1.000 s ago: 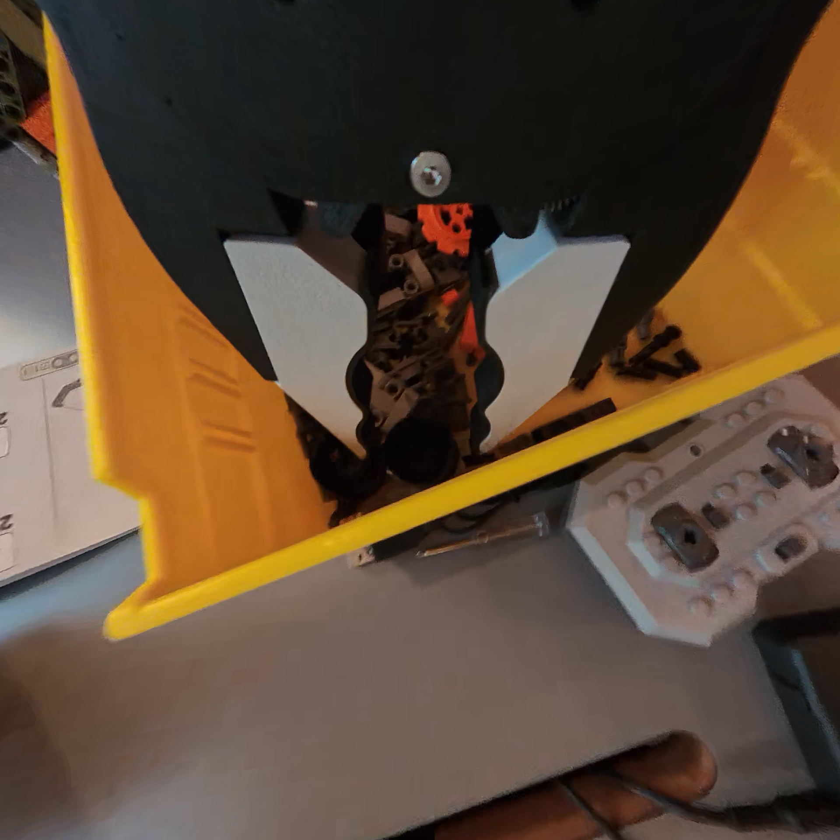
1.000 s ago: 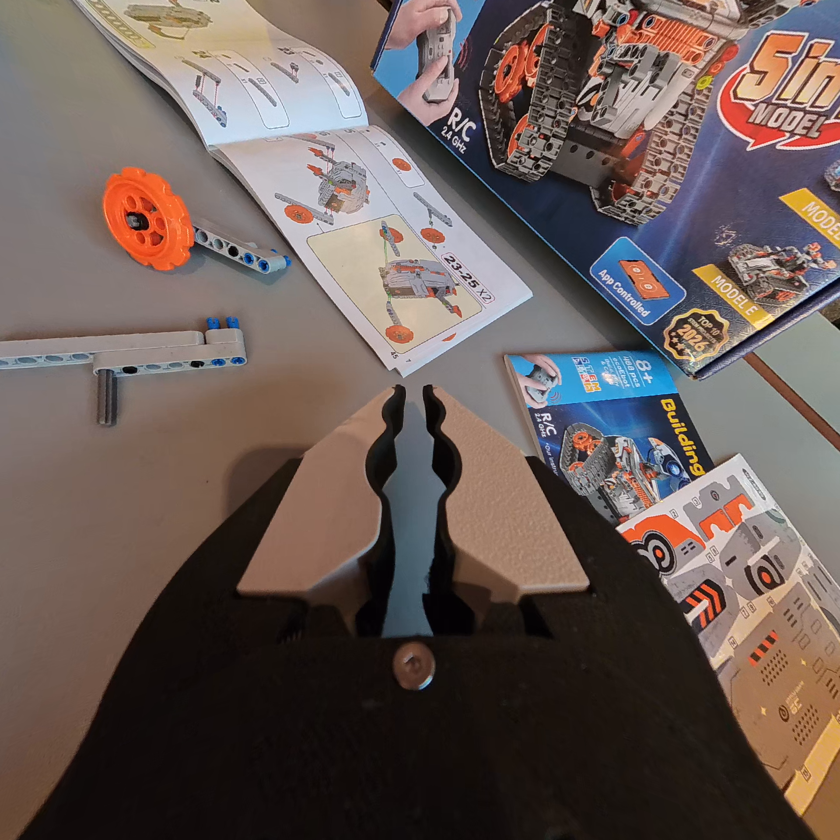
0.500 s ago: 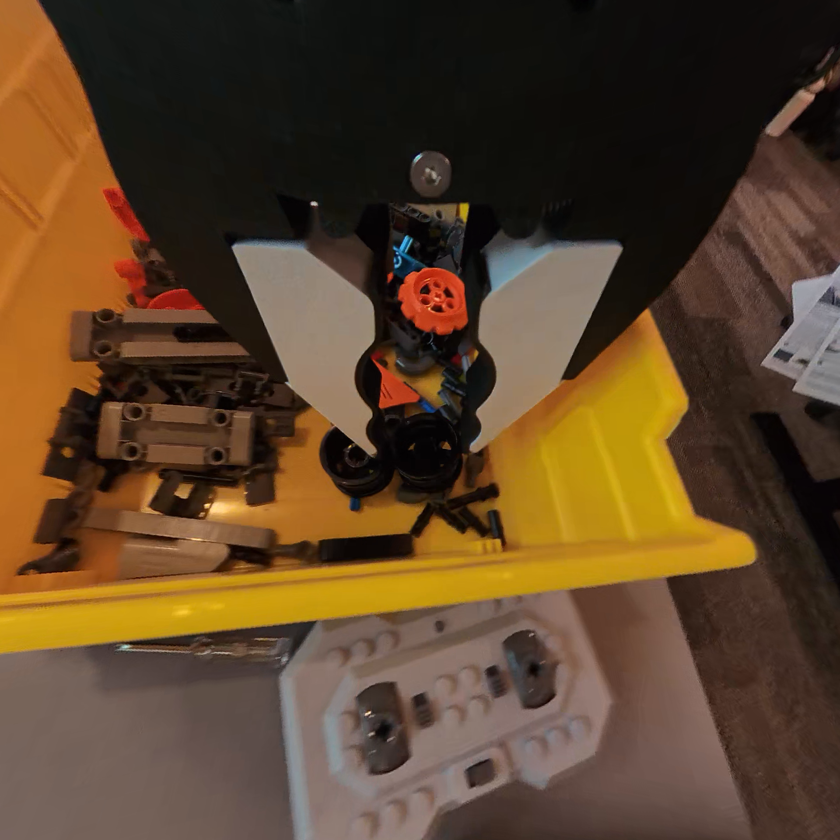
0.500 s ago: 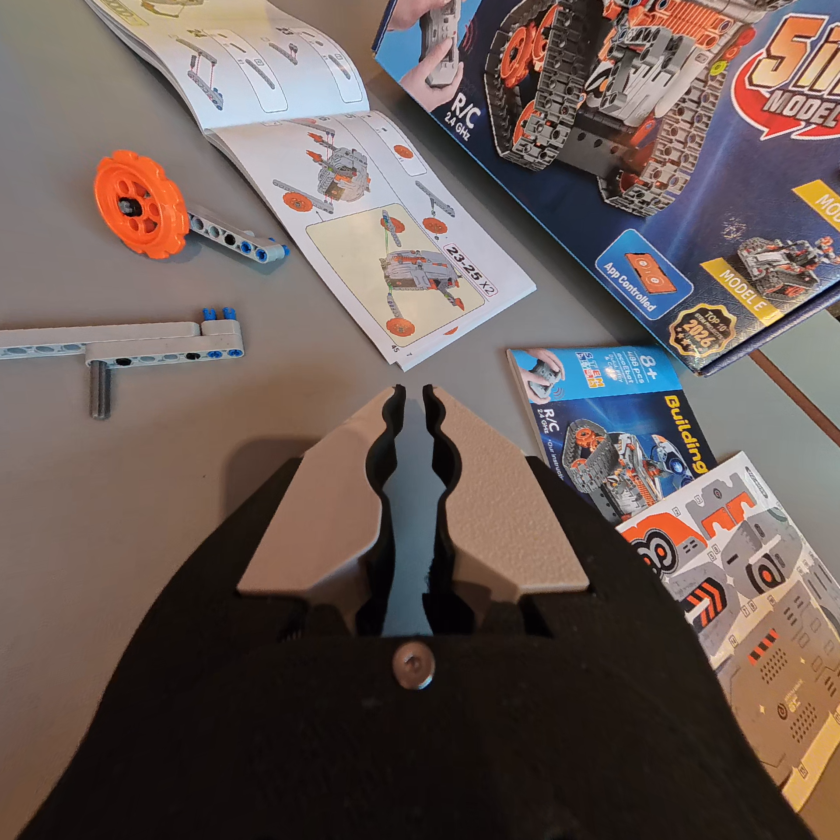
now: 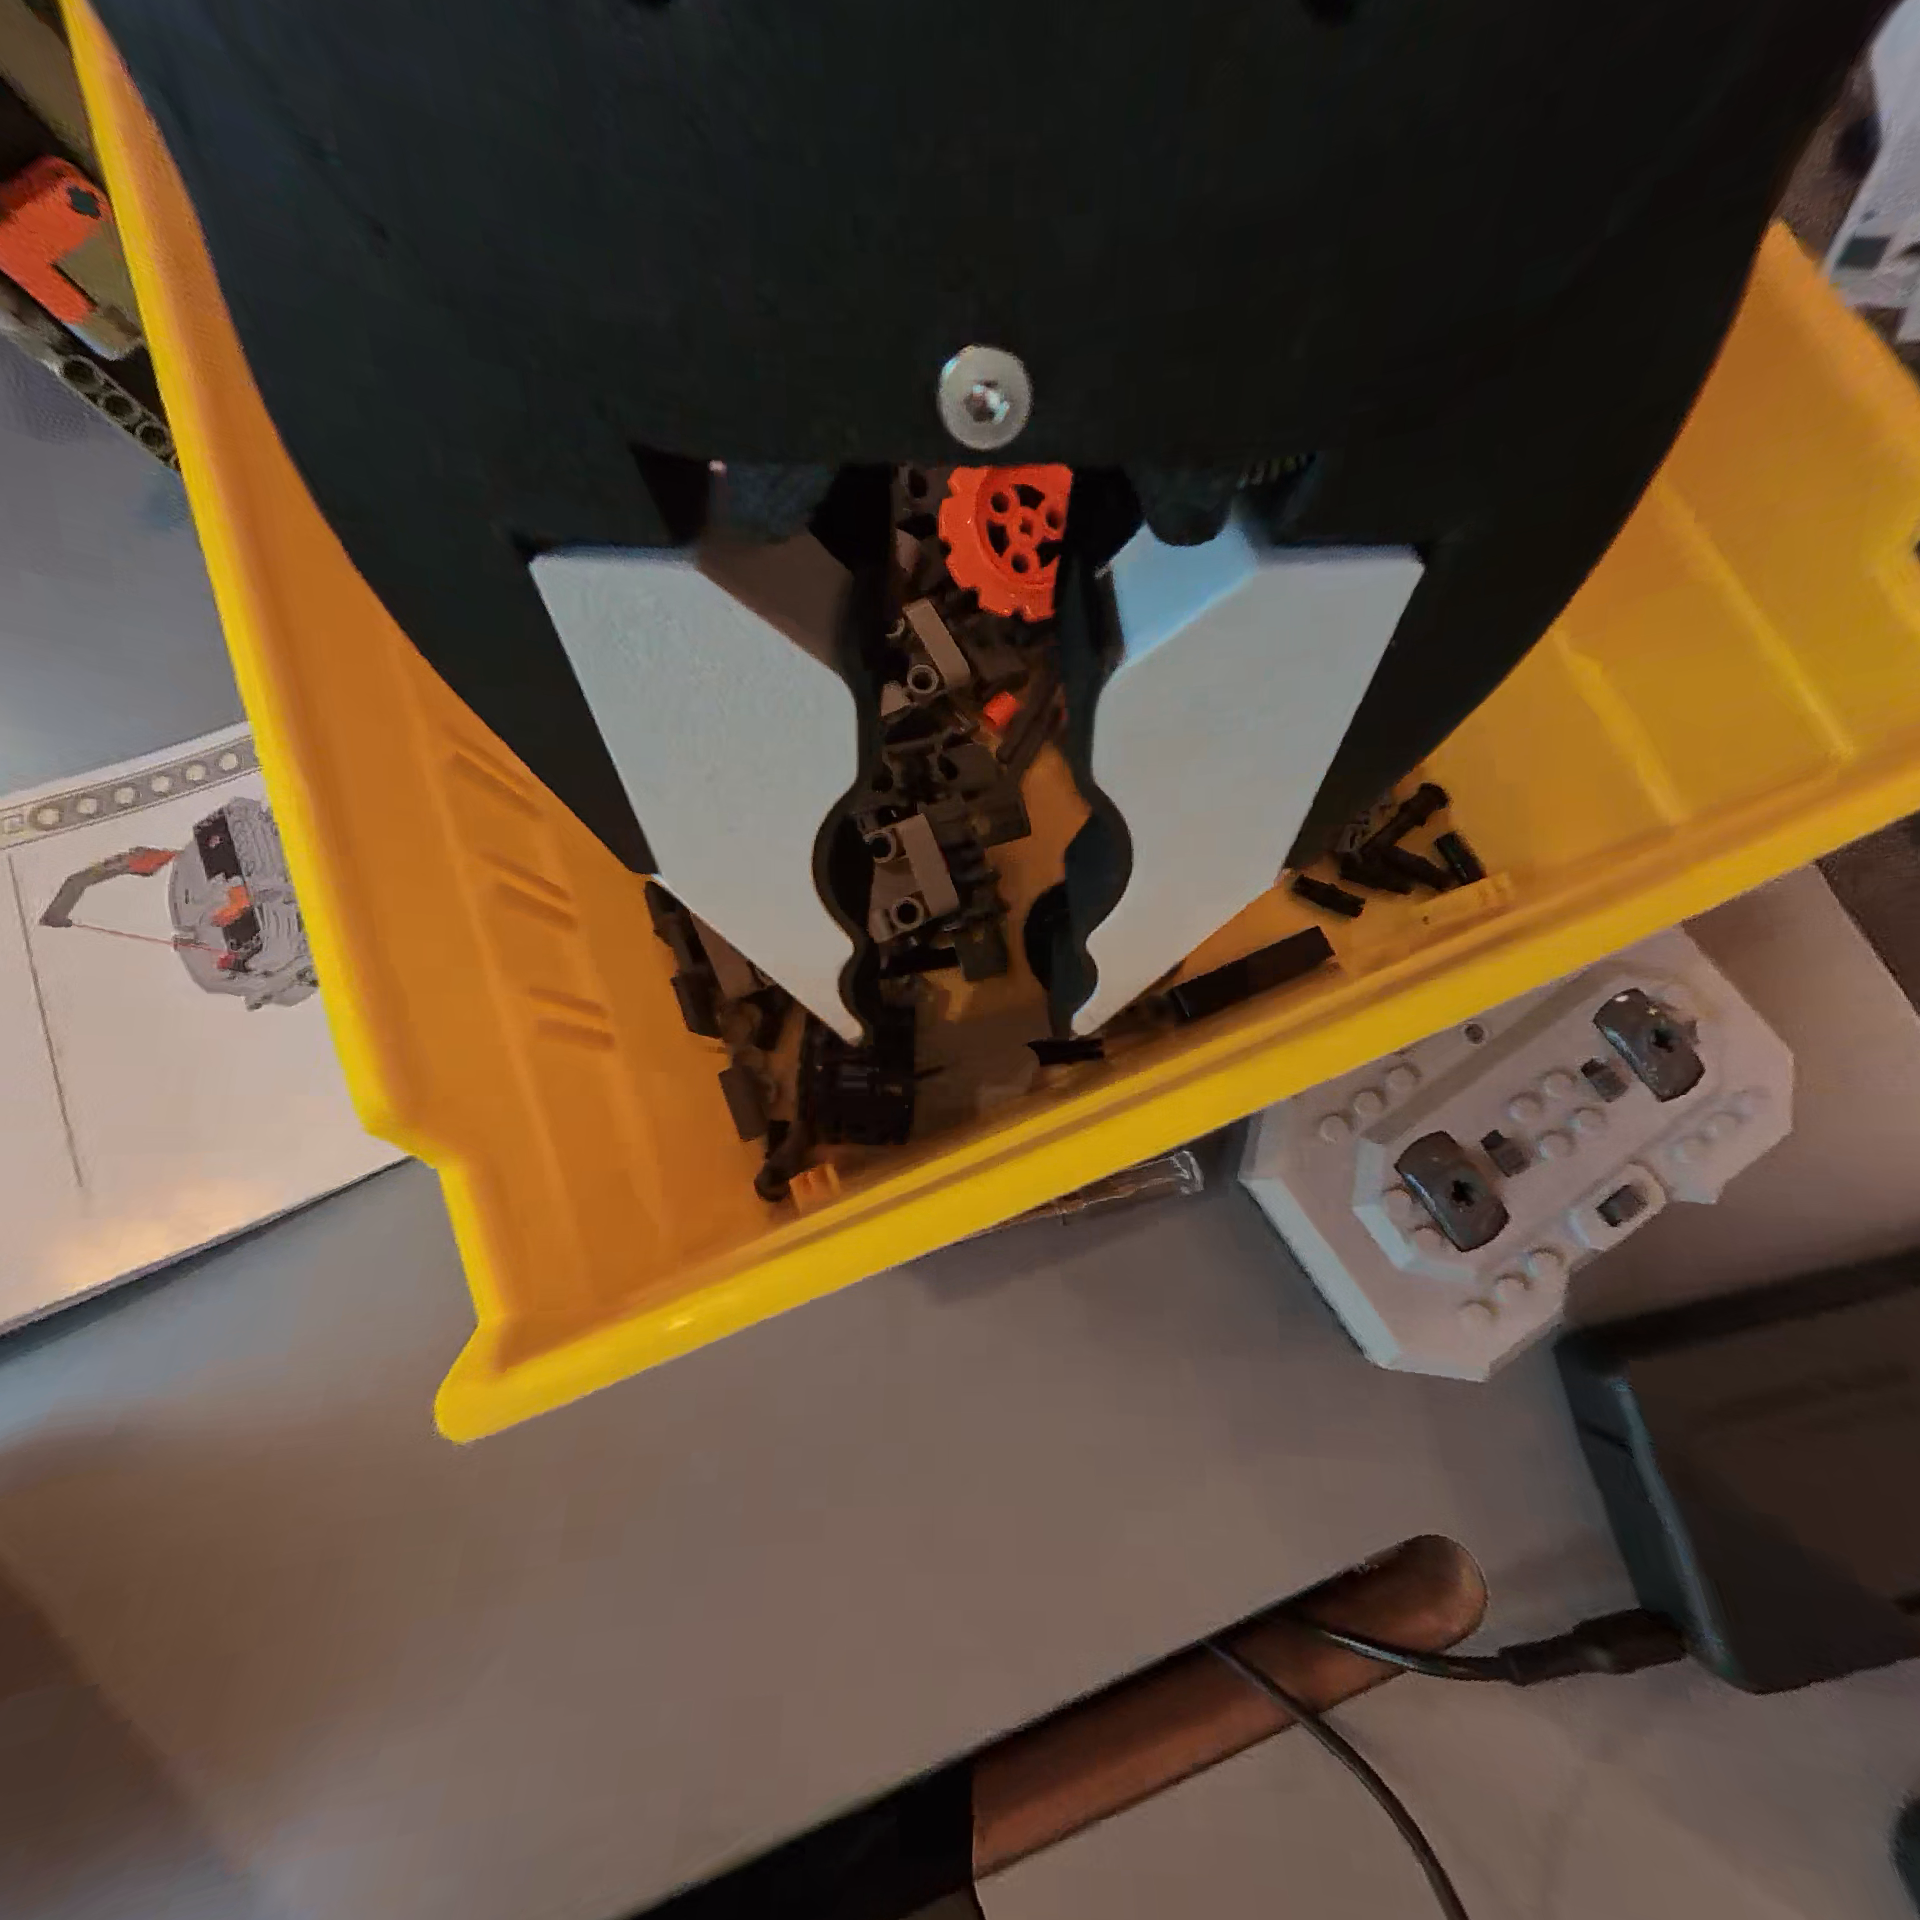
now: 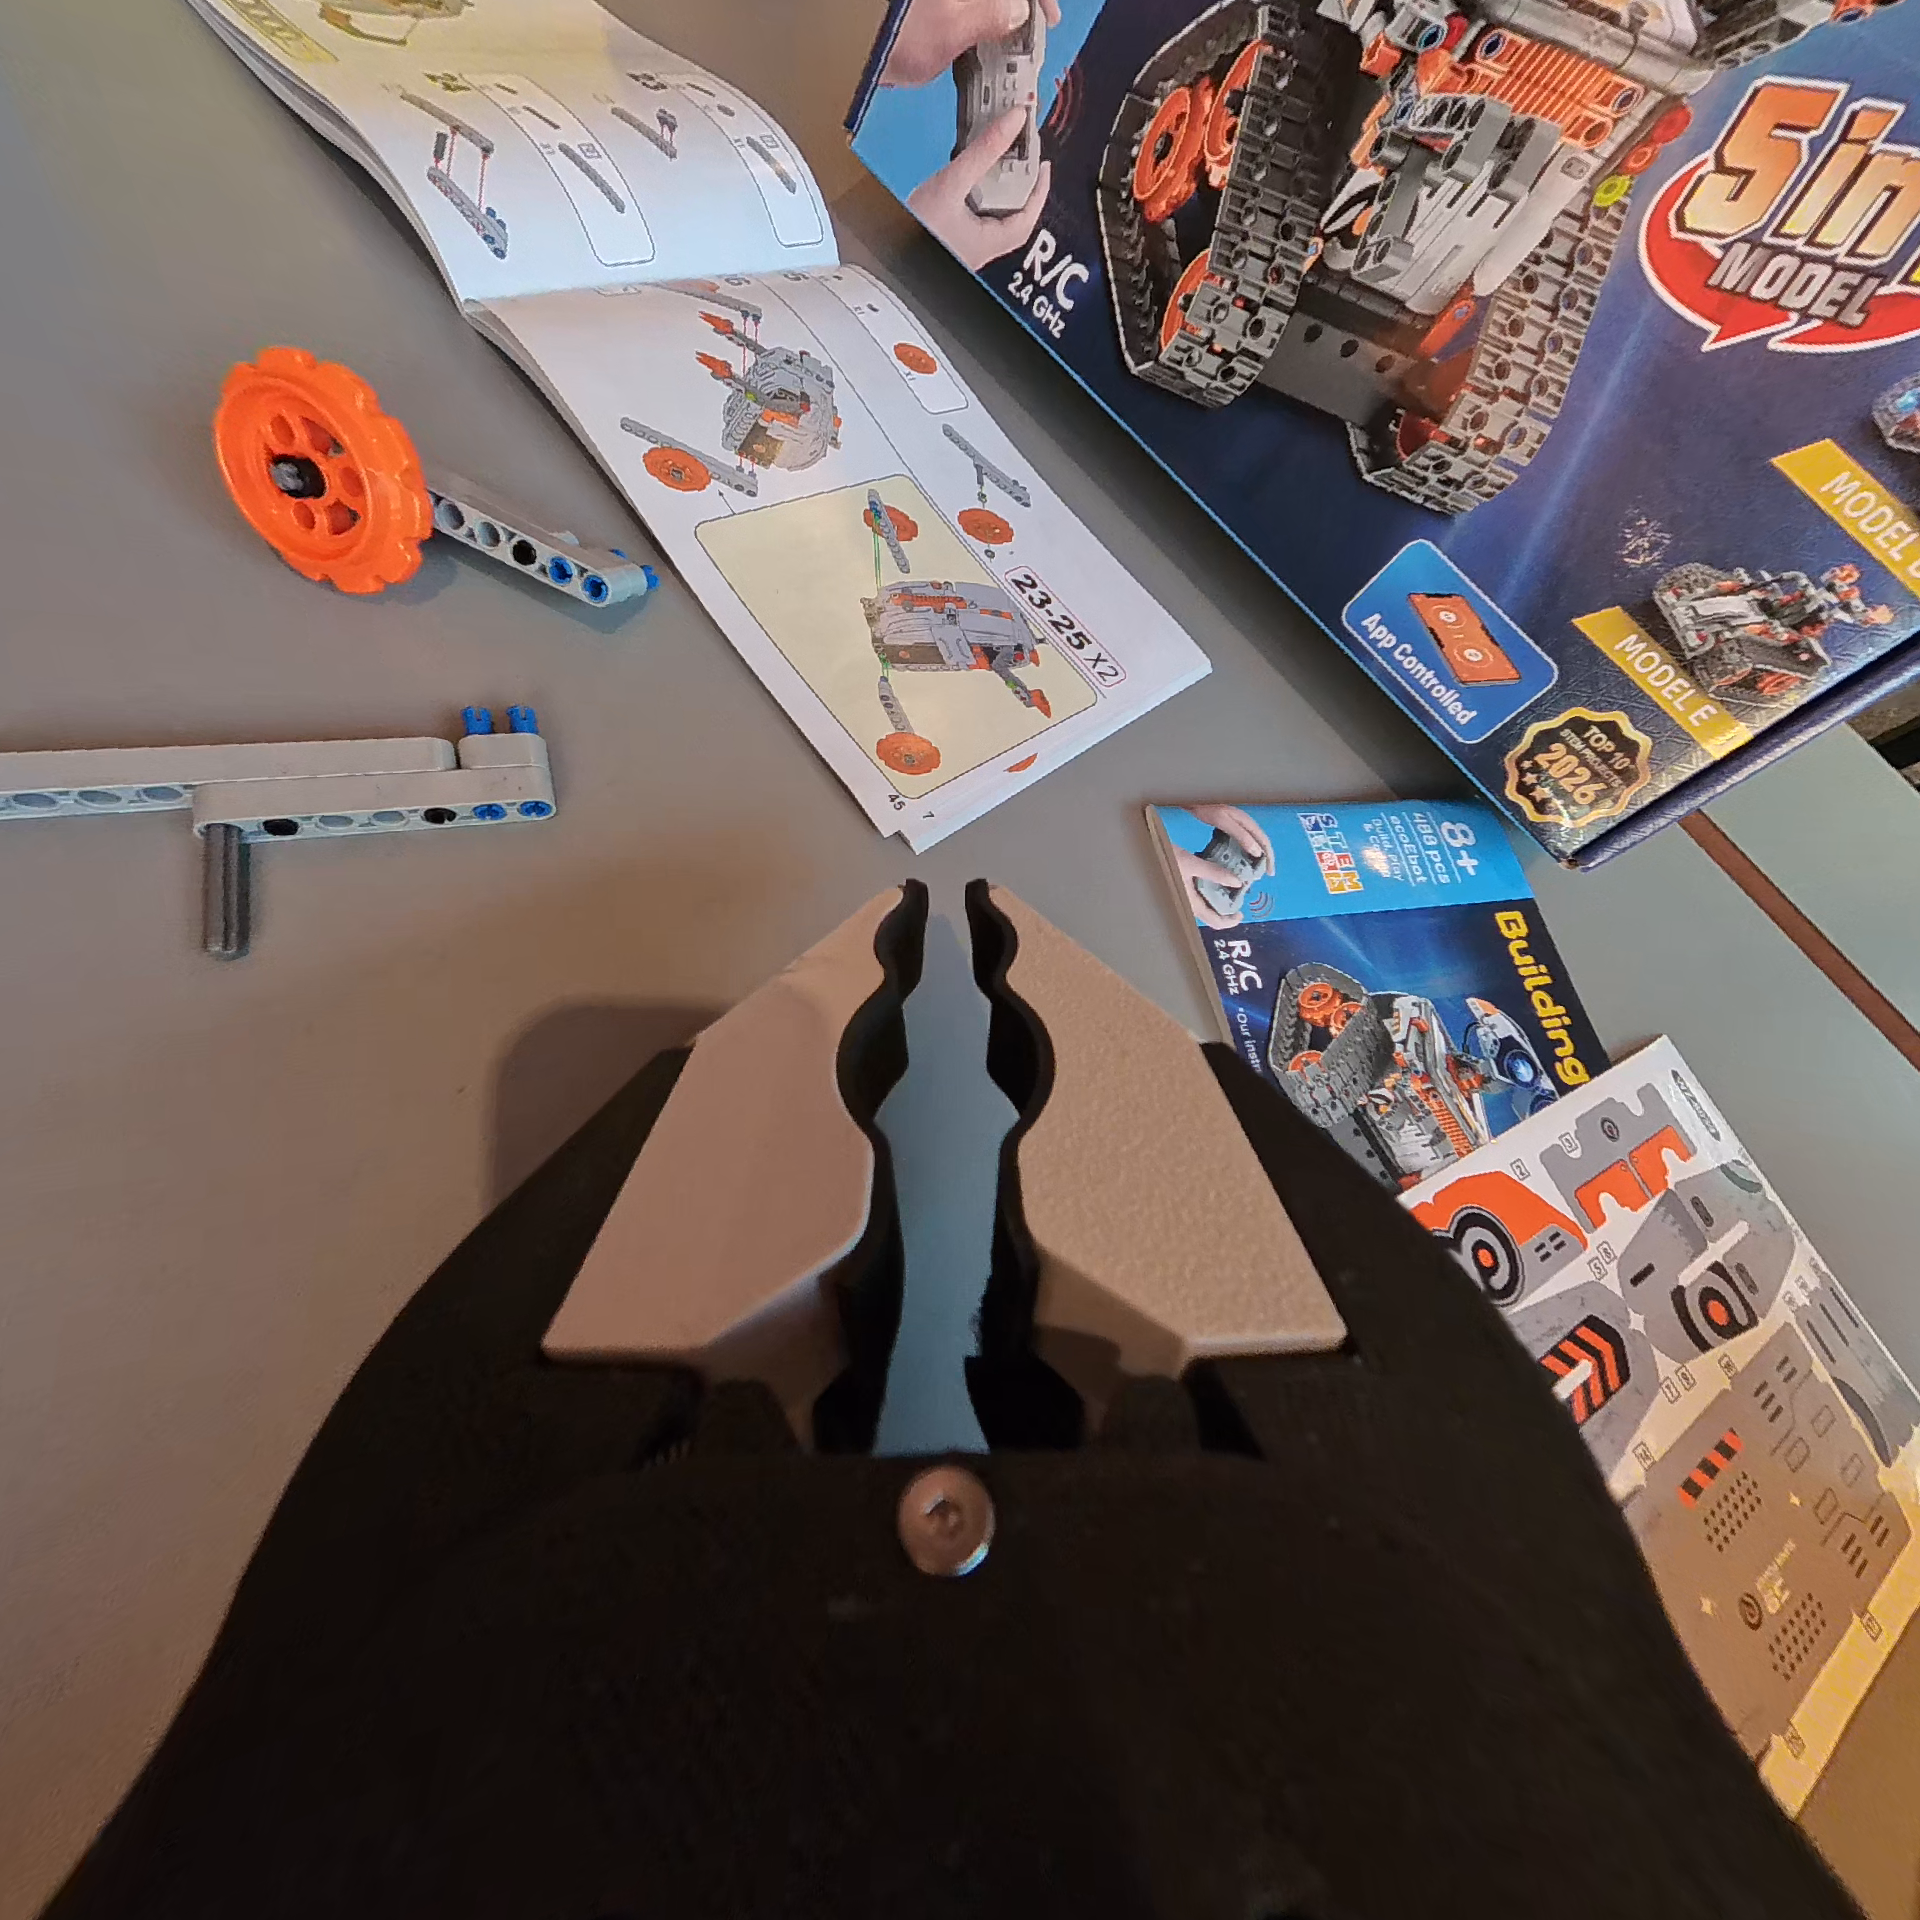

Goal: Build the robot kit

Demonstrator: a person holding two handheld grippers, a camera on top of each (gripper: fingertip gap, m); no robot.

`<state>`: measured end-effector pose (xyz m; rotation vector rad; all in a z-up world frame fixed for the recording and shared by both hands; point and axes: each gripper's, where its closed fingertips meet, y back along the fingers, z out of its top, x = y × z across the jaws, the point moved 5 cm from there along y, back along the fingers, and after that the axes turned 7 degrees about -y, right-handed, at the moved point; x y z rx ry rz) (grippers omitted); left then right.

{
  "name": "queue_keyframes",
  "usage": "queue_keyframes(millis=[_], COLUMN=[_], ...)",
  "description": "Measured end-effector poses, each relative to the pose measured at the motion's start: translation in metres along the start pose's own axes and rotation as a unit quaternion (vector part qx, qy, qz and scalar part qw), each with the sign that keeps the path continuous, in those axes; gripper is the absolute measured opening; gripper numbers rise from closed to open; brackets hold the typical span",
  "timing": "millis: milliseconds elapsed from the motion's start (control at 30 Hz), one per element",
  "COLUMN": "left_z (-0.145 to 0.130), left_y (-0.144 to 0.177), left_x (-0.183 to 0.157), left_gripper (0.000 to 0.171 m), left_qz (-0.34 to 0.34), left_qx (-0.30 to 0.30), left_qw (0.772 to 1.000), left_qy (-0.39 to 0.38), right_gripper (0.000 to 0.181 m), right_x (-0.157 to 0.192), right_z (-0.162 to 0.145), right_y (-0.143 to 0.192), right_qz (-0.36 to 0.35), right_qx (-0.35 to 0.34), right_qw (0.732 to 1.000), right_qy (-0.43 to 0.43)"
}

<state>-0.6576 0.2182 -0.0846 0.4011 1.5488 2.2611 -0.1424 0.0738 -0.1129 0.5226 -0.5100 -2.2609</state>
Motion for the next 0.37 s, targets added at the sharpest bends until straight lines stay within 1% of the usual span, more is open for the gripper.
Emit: queue_keyframes(millis=[33, 67, 167, 200, 233, 267, 300, 367], left_z=[0.001, 0.002, -0.004, -0.012, -0.022, -0.029, -0.033, -0.038], left_y=[-0.002, -0.003, -0.003, -0.003, -0.002, 0.000, 0.005, 0.020], left_x=[-0.002, -0.003, -0.003, -0.003, -0.003, -0.001, 0.001, 0.005], left_gripper=[0.036, 0.033, 0.040, 0.042, 0.032, 0.033, 0.038, 0.040], left_qz=[-0.007, -0.011, -0.018, -0.028, -0.035, -0.037, -0.036, -0.029], left_qx=[-0.001, -0.007, 0.011, 0.038, 0.070, 0.090, 0.094, 0.086], left_qw=[1.000, 1.000, 1.000, 0.998, 0.996, 0.994, 0.993, 0.993], left_qy=[-0.005, -0.007, 0.009, 0.029, 0.046, 0.057, 0.064, 0.079], right_gripper=[0.006, 0.006, 0.006, 0.006, 0.006, 0.006, 0.006, 0.006], right_x=[0.000, 0.000, 0.001, 0.001, 0.001, 0.002, 0.002, 0.004], right_z=[0.001, 0.002, 0.002, 0.001, 0.001, 0.001, 0.002, 0.004], right_y=[0.001, 0.001, 0.001, 0.001, 0.001, 0.002, 0.002, 0.003], right_qz=[0.000, 0.001, 0.007, 0.007, 0.007, 0.006, 0.007, 0.008], right_qx=[-0.003, -0.006, -0.005, -0.003, -0.002, -0.002, -0.004, -0.009], right_qw=[1.000, 1.000, 1.000, 1.000, 1.000, 1.000, 1.000, 1.000], right_qy=[0.001, 0.001, -0.001, 0.001, 0.003, 0.005, 0.007, 0.009])
